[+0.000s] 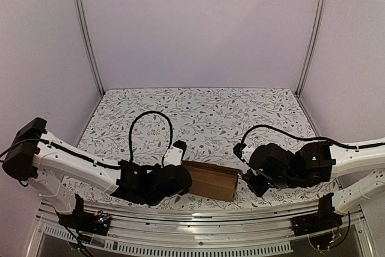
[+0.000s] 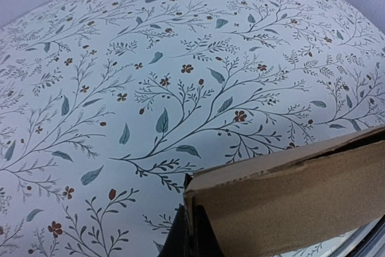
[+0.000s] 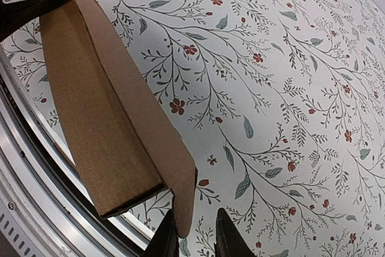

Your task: Fold the paper box

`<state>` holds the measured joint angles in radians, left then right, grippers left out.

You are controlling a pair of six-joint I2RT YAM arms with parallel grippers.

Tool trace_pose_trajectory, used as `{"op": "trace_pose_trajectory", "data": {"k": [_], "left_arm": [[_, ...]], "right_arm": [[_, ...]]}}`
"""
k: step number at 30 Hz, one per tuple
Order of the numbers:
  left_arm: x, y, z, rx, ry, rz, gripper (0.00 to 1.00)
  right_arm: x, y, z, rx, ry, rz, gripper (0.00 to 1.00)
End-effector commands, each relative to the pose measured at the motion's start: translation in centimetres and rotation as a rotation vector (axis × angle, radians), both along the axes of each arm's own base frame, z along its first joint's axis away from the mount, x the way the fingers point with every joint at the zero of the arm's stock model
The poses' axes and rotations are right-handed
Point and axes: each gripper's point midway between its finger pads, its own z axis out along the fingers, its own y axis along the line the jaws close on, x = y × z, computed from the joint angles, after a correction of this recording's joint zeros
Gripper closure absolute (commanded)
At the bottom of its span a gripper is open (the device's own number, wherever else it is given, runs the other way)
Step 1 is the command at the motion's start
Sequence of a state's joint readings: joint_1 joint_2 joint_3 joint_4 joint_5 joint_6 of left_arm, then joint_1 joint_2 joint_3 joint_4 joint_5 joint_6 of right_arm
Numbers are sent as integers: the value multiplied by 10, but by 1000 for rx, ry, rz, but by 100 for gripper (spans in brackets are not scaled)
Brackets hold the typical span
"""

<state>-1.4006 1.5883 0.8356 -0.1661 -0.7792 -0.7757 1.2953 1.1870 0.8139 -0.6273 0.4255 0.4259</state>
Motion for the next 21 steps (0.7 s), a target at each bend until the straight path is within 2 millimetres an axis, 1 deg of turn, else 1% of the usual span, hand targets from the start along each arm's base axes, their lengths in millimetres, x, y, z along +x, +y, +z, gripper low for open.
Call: {"op": "trace_pose_trajectory", "data": {"k": [1,5,9,14,18,21], "left_arm": [[-30,21,-51,206,135,-94,100],[-30,21,-51,205,136,-90,100],[-30,20,-50,203,135,-90,100],[-29,21,-47,201,129,-71,100],[-28,21,-45,234,114,-53,100],[-30,17,-42,260,93,-51,100]], "right_arm": [[1,7,-1,8,17,-6,82],[1,9,-3,1,19,-5,89],[1,11,-2,6,19,-6,100],[1,20,4,68,33,-21,100],[2,29,11,150,64,-71,100],[2,35,12,196,88,-103,100]]}}
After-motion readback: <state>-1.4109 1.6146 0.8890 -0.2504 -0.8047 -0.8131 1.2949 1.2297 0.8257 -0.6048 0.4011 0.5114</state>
